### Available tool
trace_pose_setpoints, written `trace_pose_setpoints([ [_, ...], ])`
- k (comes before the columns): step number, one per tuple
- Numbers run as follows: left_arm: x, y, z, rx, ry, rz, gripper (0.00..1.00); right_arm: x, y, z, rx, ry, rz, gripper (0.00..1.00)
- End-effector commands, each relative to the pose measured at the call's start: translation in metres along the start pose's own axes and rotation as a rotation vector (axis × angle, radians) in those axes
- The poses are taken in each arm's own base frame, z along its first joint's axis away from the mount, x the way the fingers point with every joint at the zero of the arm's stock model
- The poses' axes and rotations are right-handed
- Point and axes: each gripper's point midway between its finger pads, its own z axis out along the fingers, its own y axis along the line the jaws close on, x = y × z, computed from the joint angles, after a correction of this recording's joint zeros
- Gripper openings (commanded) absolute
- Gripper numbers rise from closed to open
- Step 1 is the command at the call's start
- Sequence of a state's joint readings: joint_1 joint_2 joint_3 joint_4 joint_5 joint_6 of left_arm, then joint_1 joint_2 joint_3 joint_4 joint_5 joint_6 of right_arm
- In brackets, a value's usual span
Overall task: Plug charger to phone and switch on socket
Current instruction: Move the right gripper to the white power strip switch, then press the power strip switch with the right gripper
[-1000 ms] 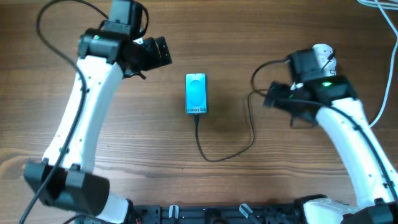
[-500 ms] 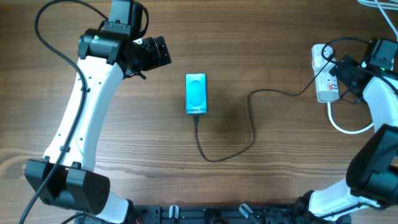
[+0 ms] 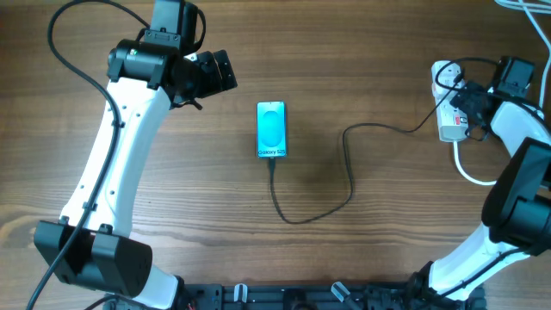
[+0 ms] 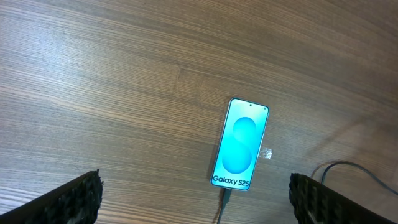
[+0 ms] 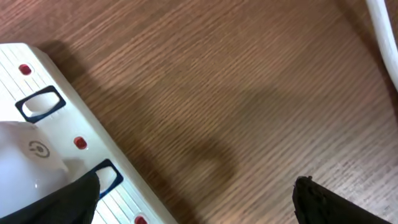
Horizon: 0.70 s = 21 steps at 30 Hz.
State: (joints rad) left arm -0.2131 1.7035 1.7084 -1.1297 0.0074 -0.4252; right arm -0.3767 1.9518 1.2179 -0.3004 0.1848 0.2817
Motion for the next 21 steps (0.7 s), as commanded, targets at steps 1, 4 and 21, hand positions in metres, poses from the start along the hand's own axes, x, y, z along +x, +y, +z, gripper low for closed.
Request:
trace_pose_setpoints([
  [1, 0.000, 0.003, 0.003, -0.016, 0.003, -0.009, 1.00, 0.000, -0.003, 0.010, 0.015, -0.005, -0.016, 1.00],
  [4, 0.000, 0.003, 0.003, -0.016, 0.003, -0.009, 1.00, 0.006, -0.004, 0.021, 0.020, 0.007, -0.016, 1.00],
  [21, 0.000, 0.003, 0.003, -0.016, 0.003, -0.009, 1.00, 0.029, 0.030, 0.019, -0.189, 0.109, -0.097, 1.00],
])
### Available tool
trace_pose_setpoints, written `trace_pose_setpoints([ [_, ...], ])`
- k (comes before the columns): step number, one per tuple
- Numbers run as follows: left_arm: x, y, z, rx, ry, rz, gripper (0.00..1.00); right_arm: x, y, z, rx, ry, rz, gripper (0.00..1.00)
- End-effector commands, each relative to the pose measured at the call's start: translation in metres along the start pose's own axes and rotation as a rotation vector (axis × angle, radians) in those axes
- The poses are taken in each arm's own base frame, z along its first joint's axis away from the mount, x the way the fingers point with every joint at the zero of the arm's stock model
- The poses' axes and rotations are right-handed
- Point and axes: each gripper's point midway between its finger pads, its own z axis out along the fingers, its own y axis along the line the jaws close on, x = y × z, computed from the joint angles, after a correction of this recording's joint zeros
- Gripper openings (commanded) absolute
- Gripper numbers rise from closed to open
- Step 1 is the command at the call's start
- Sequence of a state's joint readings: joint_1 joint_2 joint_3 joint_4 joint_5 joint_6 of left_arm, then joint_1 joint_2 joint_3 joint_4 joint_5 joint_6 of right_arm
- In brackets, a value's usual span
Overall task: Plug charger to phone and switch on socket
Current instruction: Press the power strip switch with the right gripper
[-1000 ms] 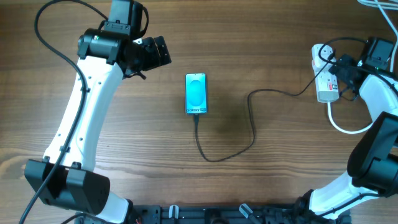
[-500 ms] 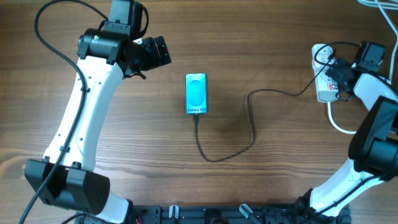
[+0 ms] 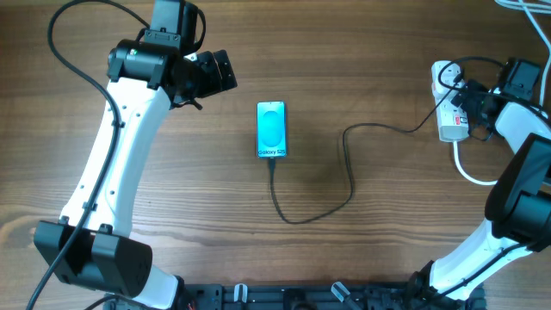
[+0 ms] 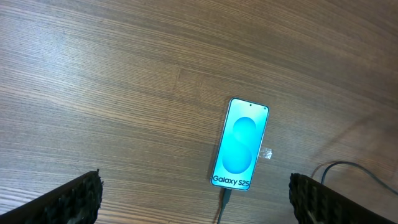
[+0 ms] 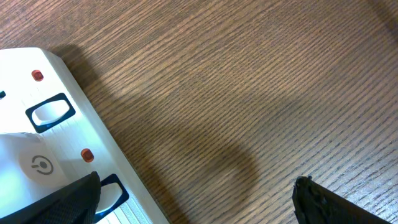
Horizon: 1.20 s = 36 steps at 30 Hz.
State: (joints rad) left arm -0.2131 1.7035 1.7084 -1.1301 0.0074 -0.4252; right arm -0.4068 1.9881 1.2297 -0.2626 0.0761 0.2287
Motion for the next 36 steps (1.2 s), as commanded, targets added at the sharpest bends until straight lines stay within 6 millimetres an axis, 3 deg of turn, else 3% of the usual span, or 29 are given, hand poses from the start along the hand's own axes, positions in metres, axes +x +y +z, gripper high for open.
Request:
trace_pose_setpoints([
  [1, 0.000, 0.003, 0.003, -0.016, 0.002, -0.009, 1.00, 0.030, 0.024, 0.009, -0.103, 0.099, -0.068, 1.00],
  [31, 0.000, 0.003, 0.003, -0.016, 0.002, -0.009, 1.00, 0.035, 0.047, 0.006, -0.243, 0.122, -0.083, 1.00],
  [33, 0.000, 0.003, 0.003, -0.016, 0.002, -0.009, 1.00, 0.027, 0.047, -0.005, -0.243, 0.111, -0.073, 1.00],
  [36, 0.000, 0.003, 0.003, -0.016, 0.002, -0.009, 1.00, -0.003, 0.035, -0.056, -0.178, 0.021, -0.023, 1.00],
])
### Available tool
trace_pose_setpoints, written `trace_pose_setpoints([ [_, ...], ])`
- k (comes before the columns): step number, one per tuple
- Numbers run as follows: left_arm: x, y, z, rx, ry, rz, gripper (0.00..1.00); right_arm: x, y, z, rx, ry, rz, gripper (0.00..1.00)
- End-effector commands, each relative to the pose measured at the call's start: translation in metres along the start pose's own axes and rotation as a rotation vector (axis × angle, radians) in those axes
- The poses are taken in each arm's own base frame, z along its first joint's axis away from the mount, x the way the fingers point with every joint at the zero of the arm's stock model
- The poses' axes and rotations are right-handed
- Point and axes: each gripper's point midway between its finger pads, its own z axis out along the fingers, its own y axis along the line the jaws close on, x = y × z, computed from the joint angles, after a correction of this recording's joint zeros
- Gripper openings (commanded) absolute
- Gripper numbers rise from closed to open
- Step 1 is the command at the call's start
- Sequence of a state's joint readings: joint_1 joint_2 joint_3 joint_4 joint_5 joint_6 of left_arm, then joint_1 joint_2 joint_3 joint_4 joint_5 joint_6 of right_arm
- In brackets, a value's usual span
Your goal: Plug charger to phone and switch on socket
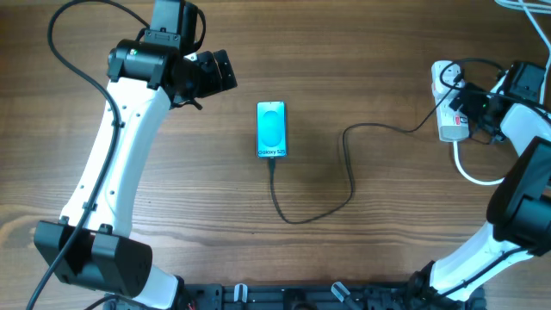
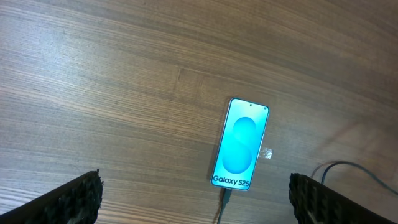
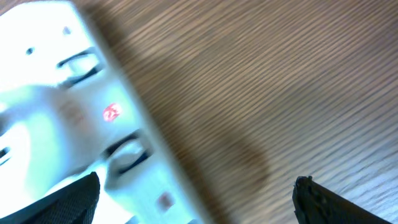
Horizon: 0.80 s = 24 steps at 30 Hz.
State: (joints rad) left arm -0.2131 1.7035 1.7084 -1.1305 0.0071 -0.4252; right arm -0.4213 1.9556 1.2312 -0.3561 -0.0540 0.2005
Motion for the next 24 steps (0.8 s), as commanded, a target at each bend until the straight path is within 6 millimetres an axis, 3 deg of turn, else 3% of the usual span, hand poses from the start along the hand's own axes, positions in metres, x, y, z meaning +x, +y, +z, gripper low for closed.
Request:
trace_pose_setpoints([
  [1, 0.000, 0.003, 0.003, -0.015, 0.002, -0.009, 1.00, -0.021, 0.027, -0.069, -0.064, -0.092, 0.021, 1.00],
  [3, 0.000, 0.003, 0.003, -0.015, 0.002, -0.009, 1.00, -0.021, 0.030, -0.114, -0.079, -0.119, 0.107, 1.00],
  [7, 0.000, 0.003, 0.003, -0.015, 0.002, -0.009, 1.00, -0.005, 0.035, -0.182, -0.108, -0.149, 0.124, 1.00],
  [14, 0.000, 0.003, 0.003, -0.015, 0.002, -0.009, 1.00, 0.062, 0.075, -0.287, -0.273, -0.232, -0.047, 1.00],
  [17, 0.000, 0.003, 0.003, -0.015, 0.002, -0.009, 1.00, 0.096, 0.092, -0.322, -0.416, -0.215, -0.149, 1.00],
  [18, 0.000, 0.003, 0.003, -0.015, 0.002, -0.009, 1.00, 0.108, 0.087, -0.332, -0.416, -0.227, -0.204, 1.00],
  [24, 0.000, 0.003, 0.003, -0.015, 0.002, -0.009, 1.00, 0.139, 0.080, -0.357, -0.452, -0.236, -0.212, 1.00],
])
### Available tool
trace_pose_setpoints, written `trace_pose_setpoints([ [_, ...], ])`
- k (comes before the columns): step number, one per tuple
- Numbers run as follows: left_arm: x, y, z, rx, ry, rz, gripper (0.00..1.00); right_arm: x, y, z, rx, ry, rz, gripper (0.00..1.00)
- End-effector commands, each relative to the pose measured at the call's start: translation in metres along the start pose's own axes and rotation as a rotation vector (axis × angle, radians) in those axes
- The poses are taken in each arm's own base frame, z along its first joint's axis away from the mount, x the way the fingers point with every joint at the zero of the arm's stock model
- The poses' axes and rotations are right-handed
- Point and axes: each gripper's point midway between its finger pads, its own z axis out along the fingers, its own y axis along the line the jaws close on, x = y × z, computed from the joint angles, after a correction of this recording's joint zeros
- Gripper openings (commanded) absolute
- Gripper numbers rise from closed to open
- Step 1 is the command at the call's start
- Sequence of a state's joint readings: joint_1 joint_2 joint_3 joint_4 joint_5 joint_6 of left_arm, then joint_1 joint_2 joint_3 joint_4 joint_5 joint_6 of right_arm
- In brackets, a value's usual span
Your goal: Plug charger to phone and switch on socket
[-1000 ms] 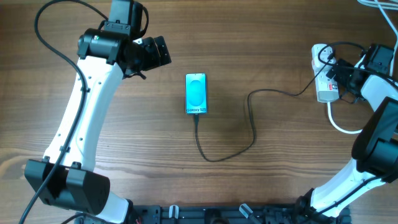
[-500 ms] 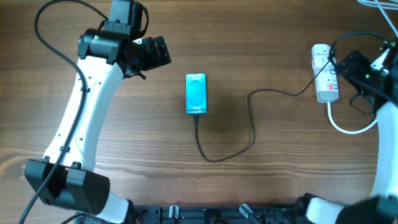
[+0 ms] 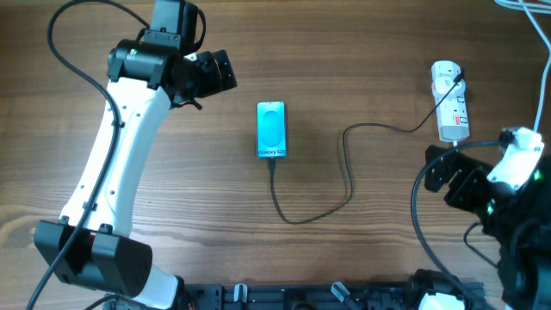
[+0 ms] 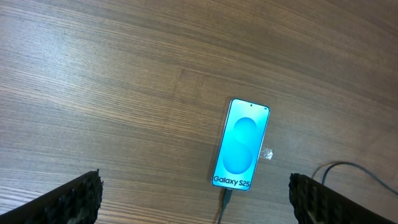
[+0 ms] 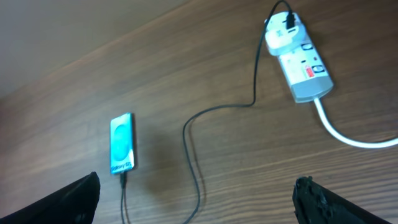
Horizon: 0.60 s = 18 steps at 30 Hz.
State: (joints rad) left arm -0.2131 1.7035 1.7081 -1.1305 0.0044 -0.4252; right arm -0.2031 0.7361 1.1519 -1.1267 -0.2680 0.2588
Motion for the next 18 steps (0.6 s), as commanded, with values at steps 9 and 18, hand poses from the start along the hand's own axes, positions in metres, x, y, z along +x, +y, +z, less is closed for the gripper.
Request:
trace_pose_setpoints([
  [9, 0.000, 0.002, 0.003, -0.013, 0.003, -0.009, 1.00, 0.038, 0.025, -0.004, -0.111, 0.133, -0.136, 1.00],
  [18, 0.000, 0.002, 0.003, -0.013, 0.003, -0.009, 1.00, 0.065, 0.033, -0.022, -0.161, 0.210, 0.036, 1.00],
])
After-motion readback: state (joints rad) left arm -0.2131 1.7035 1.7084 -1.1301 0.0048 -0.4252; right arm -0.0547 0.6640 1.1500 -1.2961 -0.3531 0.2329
